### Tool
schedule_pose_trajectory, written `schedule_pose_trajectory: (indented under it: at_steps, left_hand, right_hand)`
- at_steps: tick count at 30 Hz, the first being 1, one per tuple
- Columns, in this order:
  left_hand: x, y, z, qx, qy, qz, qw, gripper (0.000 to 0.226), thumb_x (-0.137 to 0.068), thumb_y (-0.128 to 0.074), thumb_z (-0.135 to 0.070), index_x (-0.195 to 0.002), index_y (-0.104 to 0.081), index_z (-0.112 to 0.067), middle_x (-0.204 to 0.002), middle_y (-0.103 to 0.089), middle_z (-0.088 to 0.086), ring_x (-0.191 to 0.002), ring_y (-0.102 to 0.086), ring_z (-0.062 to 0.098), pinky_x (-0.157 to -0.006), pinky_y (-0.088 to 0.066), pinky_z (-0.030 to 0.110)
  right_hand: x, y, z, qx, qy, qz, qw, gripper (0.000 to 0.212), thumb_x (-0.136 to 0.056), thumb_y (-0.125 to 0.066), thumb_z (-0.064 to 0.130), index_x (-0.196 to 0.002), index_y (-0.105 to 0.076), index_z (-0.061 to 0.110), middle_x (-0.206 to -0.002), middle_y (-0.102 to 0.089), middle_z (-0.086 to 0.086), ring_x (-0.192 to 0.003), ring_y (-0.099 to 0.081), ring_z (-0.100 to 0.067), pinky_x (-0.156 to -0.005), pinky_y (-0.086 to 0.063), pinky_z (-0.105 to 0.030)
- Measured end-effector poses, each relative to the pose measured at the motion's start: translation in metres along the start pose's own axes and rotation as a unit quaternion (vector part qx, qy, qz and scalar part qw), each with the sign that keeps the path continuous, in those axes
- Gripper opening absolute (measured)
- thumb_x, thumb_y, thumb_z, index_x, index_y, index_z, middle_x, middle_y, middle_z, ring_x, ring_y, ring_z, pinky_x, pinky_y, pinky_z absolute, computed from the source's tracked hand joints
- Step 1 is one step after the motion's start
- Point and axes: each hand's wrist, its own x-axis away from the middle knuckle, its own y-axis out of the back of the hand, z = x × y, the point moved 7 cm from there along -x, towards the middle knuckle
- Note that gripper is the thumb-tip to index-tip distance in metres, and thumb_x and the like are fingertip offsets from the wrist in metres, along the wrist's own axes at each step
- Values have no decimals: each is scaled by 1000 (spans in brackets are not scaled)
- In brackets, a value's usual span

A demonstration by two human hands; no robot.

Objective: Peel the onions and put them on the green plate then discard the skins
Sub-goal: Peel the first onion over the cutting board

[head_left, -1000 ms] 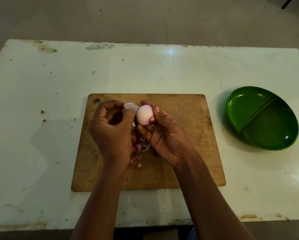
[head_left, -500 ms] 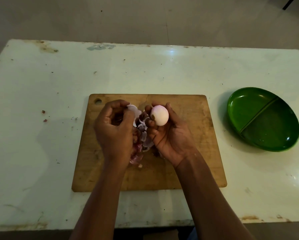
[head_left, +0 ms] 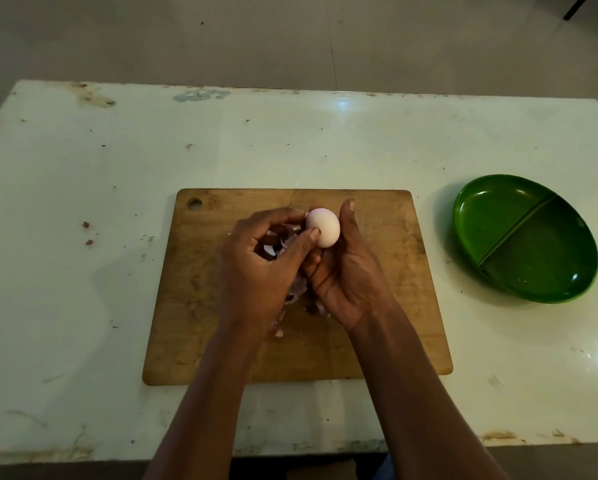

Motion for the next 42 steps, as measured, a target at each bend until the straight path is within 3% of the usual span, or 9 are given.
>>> schedule_pose_trajectory:
  at_steps: [3,8,12,14,17,21,28,35,42]
  left_hand:
    - [0,0,-3,7,-6,-1,1000,27,-76,-77,-21,-100,-65,-25,-92,-66,-20,-88,-65,-2,-75,-52,13]
    - [0,1,-6,23,-18,-1,1000,28,-76,-77,-12,-99,-65,-22,-90,-64,-22,-85,-65,-8,-72,-50,8]
    - [0,5,-3,35,-3,-27,999,28,-75,-76,-8,-98,-65,-21,-87,-64,-23,-82,-65,-10,-68,-49,6]
    - [-1,7,0,41,10,-44,998,27,-77,-76,-8,-96,-65,-22,-86,-64,-23,-80,-65,-9,-67,-48,6]
    - [-2,13,6,52,41,-75,995,22,-79,-74,-9,-94,-65,-22,-85,-64,-22,-79,-65,-7,-66,-48,6]
    - [-3,19,9,68,57,-119,989,18,-82,-72,-10,-92,-64,-24,-85,-64,-21,-80,-64,-8,-66,-48,6]
    - [-3,21,5,75,47,-118,989,21,-79,-74,-11,-93,-64,-22,-86,-64,-19,-80,-64,-6,-66,-48,7]
    - [-4,18,2,81,41,-102,991,30,-77,-75,-6,-90,-61,-29,-88,-65,-16,-82,-66,-3,-67,-49,9]
    - [-4,17,-2,54,14,-86,995,27,-78,-73,-3,-91,-63,-25,-86,-64,-19,-82,-64,-6,-68,-49,7]
  right_hand:
    - [1,1,2,30,6,-4,1000,57,-71,-60,51,-99,-62,2,-93,-68,-18,-85,-65,-25,-84,-52,-35]
    - [1,2,4,46,22,-20,998,60,-70,-60,51,-104,-61,1,-103,-63,-22,-98,-59,-32,-90,-50,-41]
    - [4,-3,10,22,51,-11,998,50,-75,-60,42,-106,-62,3,-101,-65,-18,-82,-66,-22,-71,-58,-28]
    - [6,-7,12,1,58,7,998,43,-77,-60,36,-105,-64,3,-107,-65,-19,-85,-67,-21,-68,-59,-25]
    - [8,-15,13,1,61,60,996,34,-81,-60,17,-112,-65,3,-122,-62,-21,-101,-65,-26,-77,-59,-27]
    - [9,-20,8,60,59,108,991,38,-88,-50,-9,-121,-60,4,-116,-68,-12,-105,-66,-25,-87,-56,-30]
    - [12,-23,11,115,82,106,984,53,-69,-65,-1,-120,-61,10,-117,-67,-11,-100,-67,-21,-76,-57,-26]
    - [11,-22,11,94,80,114,986,46,-68,-64,-2,-113,-62,6,-101,-72,-8,-94,-69,-20,-79,-58,-29]
    - [13,-23,13,102,81,110,985,47,-66,-65,0,-112,-62,6,-97,-71,-7,-84,-70,-18,-67,-57,-24]
